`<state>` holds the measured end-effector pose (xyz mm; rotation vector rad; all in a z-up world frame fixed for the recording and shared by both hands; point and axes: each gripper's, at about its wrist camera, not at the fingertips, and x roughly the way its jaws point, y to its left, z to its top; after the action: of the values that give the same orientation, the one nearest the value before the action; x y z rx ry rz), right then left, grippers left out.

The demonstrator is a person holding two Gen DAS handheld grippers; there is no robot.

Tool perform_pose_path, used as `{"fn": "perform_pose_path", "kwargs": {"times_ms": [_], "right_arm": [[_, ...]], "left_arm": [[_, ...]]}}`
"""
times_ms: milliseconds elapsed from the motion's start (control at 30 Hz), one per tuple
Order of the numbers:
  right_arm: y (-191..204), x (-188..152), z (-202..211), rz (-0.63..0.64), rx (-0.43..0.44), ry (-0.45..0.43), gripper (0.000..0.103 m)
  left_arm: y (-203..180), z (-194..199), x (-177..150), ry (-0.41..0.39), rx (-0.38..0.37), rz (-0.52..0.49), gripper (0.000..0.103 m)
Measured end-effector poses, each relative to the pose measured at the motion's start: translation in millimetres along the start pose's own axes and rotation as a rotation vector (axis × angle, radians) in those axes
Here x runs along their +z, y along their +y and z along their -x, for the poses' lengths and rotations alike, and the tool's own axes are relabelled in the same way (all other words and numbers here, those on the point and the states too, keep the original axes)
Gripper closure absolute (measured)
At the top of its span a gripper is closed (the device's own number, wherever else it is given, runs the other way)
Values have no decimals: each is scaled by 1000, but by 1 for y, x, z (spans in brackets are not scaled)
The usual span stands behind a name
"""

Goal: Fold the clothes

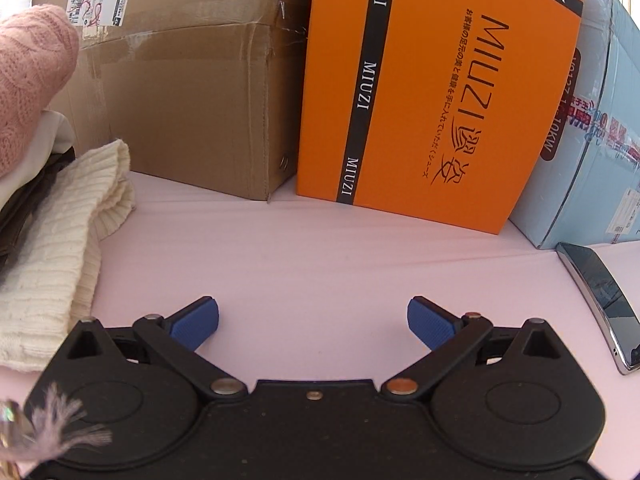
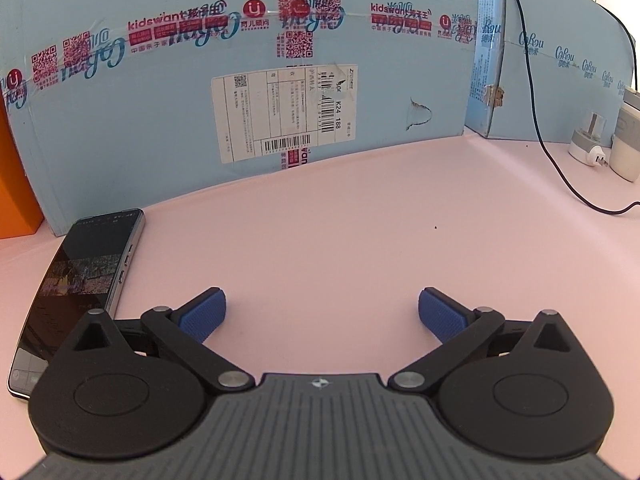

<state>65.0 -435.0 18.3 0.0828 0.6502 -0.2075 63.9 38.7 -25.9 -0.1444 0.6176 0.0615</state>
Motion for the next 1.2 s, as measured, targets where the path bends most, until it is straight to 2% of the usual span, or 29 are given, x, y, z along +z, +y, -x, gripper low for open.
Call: {"fn": "perform_pose_path", "kwargs": {"times_ms": [1200], "right_arm": [[-2,-4,9,-13,-16,11,0]], "left_arm": [[3,10,0,3,-12,3,0]]}}
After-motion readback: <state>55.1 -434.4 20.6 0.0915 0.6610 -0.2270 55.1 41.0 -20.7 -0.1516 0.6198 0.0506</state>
